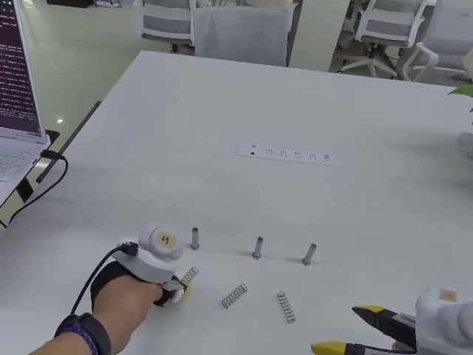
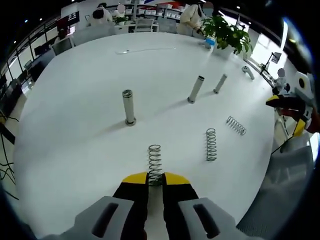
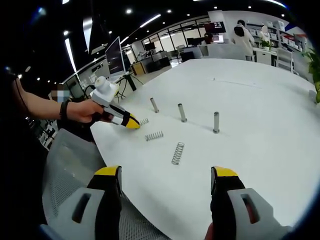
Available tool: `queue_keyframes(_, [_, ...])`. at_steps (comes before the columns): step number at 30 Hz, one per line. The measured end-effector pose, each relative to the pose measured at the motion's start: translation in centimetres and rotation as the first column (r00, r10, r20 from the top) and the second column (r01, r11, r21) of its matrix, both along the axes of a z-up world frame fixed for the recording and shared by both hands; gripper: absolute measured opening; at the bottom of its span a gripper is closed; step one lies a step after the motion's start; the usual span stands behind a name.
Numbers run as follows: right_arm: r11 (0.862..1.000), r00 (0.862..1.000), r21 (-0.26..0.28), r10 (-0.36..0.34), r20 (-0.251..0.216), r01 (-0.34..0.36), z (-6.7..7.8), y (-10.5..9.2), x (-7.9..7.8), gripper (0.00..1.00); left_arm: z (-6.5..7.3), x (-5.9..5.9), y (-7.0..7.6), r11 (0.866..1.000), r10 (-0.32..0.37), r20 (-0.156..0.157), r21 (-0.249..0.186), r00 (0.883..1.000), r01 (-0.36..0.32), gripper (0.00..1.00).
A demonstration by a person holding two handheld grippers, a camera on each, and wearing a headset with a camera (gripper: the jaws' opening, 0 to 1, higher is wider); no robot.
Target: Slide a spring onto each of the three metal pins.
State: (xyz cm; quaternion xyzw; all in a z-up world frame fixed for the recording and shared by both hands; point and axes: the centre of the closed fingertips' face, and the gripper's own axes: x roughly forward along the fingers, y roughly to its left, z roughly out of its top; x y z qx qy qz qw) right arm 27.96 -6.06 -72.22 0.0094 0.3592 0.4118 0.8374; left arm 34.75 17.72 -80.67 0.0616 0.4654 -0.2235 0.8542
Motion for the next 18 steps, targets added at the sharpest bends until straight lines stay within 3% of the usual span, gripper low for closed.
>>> queue_keyframes(8, [1.0,1.0,0.001,0.008,0.002,-0.008,0.1,0.2,-0.1,0.71,0.1,-0.4,0.5,1.0,-0.006,-0.004,0.0,1.0,0.006,0.02])
queue_keyframes(18, [1.0,1.0,0.007,0.03,0.007,-0.03,0.4,0.9,-0.2,0.69,1.8,-1.2,0.5,1.0,-0.001,0.037,-0.029,0.999,0.002,0.02])
